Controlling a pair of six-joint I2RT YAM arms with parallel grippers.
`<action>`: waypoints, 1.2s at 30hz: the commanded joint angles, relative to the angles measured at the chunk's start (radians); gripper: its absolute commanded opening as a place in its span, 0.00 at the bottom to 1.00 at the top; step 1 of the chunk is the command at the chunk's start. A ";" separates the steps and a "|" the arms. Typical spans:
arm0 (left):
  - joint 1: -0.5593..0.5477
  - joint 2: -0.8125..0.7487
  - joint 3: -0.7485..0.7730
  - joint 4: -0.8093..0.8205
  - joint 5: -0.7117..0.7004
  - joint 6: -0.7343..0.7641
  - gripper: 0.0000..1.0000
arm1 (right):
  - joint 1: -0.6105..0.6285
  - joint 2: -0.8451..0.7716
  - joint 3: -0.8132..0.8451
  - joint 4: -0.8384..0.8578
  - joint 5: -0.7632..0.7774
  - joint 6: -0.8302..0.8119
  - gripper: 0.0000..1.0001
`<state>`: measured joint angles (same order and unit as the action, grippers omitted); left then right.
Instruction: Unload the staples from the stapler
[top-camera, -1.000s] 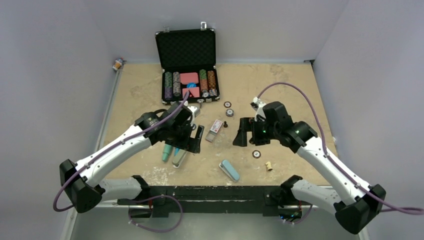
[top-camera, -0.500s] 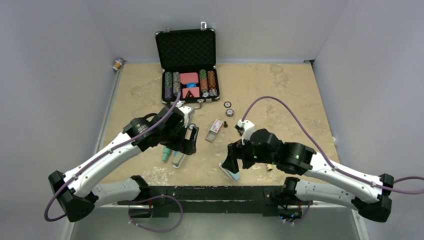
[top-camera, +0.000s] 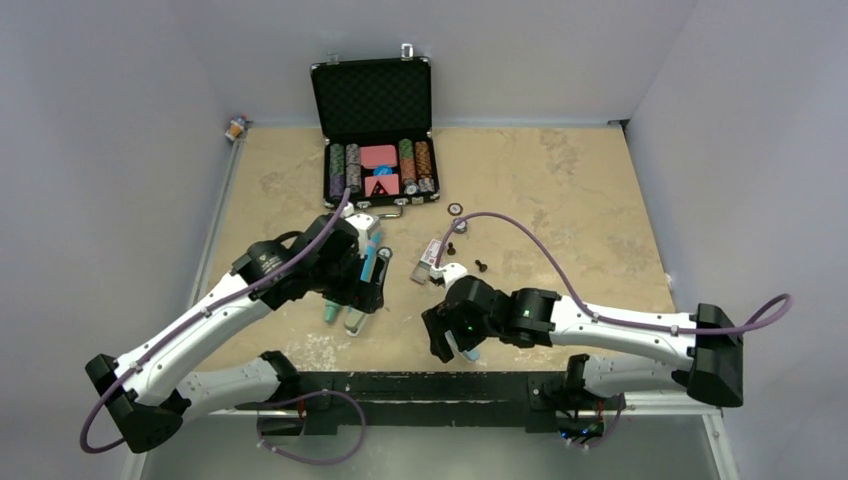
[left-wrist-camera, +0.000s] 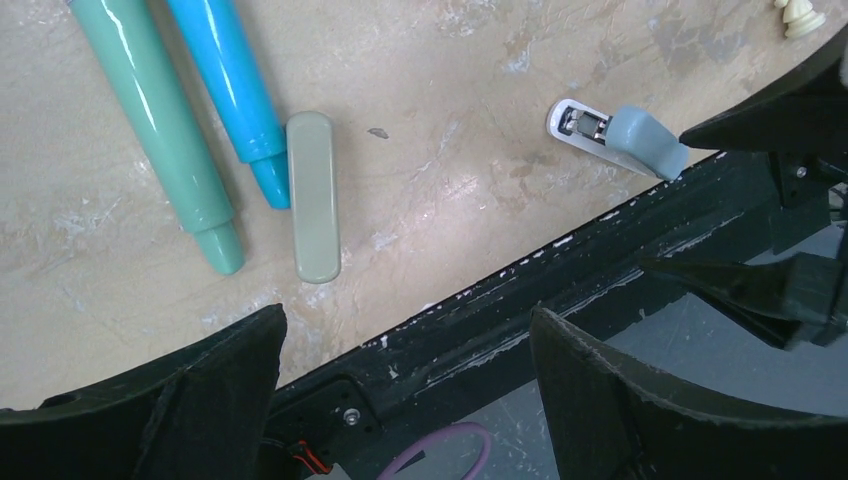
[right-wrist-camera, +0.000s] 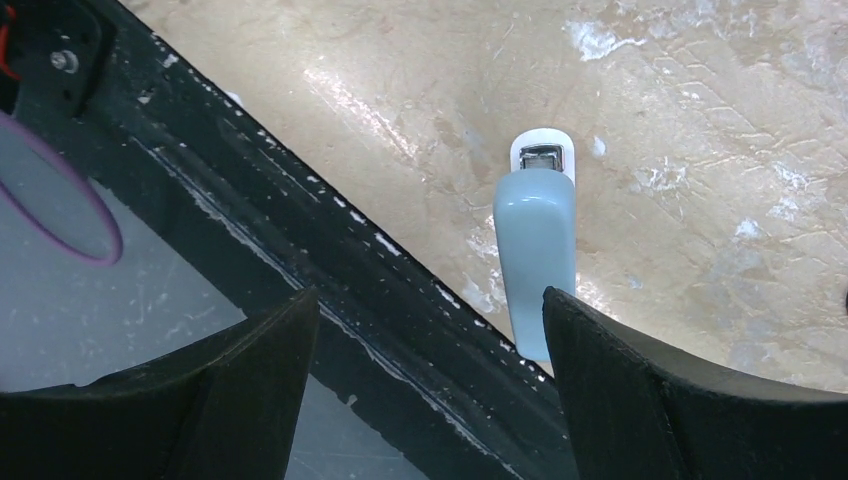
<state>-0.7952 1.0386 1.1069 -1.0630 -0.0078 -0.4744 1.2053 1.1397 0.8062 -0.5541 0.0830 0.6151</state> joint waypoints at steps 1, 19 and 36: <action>-0.002 -0.053 0.013 -0.017 -0.022 0.008 0.95 | 0.021 0.011 -0.003 0.025 0.087 0.042 0.85; 0.000 -0.116 0.001 -0.049 -0.051 -0.018 0.95 | 0.022 0.054 -0.134 0.081 0.081 0.174 0.86; -0.001 -0.185 -0.019 -0.099 -0.071 -0.036 0.95 | 0.021 0.236 -0.110 0.129 0.160 0.152 0.65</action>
<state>-0.7944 0.8791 1.0973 -1.1412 -0.0586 -0.4950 1.2232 1.3445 0.6628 -0.4438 0.1913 0.7670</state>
